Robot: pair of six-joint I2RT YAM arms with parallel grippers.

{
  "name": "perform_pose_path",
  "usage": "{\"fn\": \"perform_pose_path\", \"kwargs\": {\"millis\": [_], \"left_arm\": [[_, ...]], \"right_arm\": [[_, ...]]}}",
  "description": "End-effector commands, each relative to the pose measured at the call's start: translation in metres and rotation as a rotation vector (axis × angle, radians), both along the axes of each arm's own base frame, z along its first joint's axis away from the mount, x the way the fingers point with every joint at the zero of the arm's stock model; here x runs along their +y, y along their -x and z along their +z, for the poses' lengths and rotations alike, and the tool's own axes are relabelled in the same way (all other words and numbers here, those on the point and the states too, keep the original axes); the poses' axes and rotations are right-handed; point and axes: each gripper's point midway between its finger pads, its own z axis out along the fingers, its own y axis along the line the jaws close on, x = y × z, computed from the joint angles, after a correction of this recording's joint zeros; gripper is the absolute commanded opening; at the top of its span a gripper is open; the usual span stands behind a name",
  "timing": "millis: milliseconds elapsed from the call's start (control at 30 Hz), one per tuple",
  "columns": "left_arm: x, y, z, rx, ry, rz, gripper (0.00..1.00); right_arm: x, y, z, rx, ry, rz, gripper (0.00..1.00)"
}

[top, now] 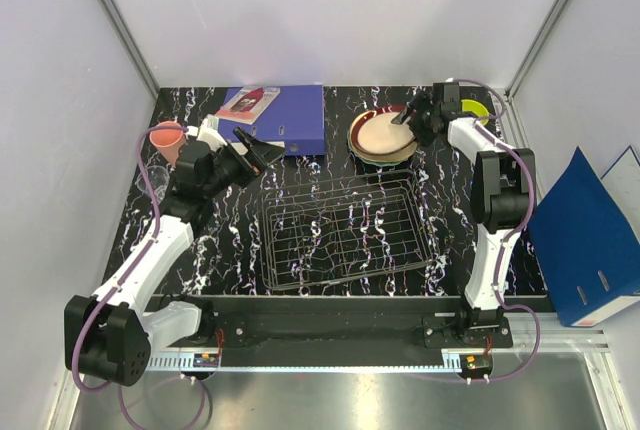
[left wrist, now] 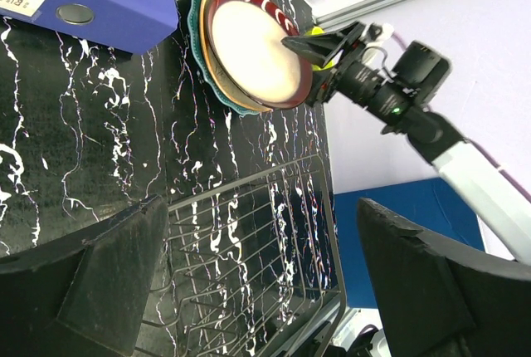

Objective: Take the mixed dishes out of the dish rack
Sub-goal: Place the plate at the center of the board.

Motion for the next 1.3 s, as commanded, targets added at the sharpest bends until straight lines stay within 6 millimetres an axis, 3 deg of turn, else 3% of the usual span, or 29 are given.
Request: {"fn": "perform_pose_path", "kwargs": {"millis": [0, 167, 333, 433, 467, 567, 933, 1267], "left_arm": [[-0.004, -0.003, 0.015, -0.053, 0.018, -0.027, 0.99], [-0.004, -0.002, 0.012, -0.046, 0.012, -0.033, 0.99], [-0.005, 0.000, 0.010, -0.040, 0.013, -0.037, 0.99], [-0.004, 0.001, 0.008, -0.039, 0.007, -0.039, 0.99], [-0.004, 0.001, 0.008, -0.038, 0.007, -0.039, 0.99], [-0.004, 0.001, 0.006, -0.033, 0.003, -0.035, 0.99], [-0.005, -0.001, -0.001, -0.014, 0.002, -0.040, 0.99], [-0.007, -0.001, -0.006, 0.001, 0.011, -0.050, 0.99]], "right_arm": [[-0.005, -0.005, 0.077, -0.131, 0.183, -0.002, 0.78], [-0.010, 0.000, 0.075, -0.104, 0.252, -0.002, 0.78], [-0.010, 0.002, 0.054, -0.056, 0.249, 0.000, 0.74], [-0.008, 0.003, 0.041, -0.030, 0.244, 0.008, 0.57], [-0.008, 0.003, 0.038, -0.024, 0.244, 0.010, 0.46], [-0.007, 0.004, 0.028, -0.006, 0.237, 0.012, 0.26], [-0.007, 0.010, 0.000, 0.046, 0.245, 0.026, 0.00], [0.007, 0.025, -0.036, 0.056, 0.173, 0.076, 0.00]]}}
